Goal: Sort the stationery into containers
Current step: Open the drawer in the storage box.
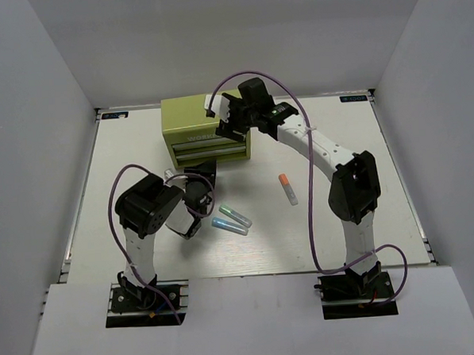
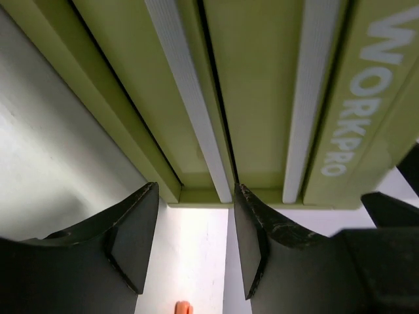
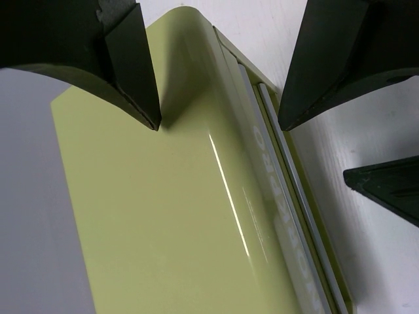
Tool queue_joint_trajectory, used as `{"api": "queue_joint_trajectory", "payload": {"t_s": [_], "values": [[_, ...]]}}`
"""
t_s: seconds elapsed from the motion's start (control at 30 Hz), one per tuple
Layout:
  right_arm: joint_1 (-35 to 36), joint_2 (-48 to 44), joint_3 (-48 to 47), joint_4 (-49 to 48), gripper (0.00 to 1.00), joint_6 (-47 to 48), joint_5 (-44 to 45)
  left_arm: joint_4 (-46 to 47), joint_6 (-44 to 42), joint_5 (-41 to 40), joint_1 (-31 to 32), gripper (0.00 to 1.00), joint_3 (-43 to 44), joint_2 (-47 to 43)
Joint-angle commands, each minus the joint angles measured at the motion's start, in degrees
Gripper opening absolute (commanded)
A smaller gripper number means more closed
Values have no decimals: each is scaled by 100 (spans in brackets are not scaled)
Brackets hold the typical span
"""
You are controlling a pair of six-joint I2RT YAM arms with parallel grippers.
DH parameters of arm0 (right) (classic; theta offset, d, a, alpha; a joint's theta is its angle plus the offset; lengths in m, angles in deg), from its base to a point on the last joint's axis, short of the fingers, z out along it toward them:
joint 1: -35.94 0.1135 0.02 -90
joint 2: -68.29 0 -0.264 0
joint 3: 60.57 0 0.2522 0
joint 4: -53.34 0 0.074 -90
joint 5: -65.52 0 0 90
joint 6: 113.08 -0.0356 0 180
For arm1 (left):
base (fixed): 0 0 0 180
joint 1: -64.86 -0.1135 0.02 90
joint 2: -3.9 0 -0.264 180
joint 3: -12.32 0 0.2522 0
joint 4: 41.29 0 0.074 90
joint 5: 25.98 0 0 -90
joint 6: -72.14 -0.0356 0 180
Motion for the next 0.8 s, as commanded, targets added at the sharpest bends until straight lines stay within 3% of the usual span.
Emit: {"api": "queue_joint_trajectory", "payload": {"t_s": [0.0,0.53,0.77], "values": [[-65,91,-244,-215,77,-93,40,896,-19,30,-136,59,227,131],[-127,275,-288,-153,76,-66,14,835,-19,188,-426,58,790,465],[-153,293,-261,-92,72,-5,-4,835,34,188,-541,52,1053,650]]}}
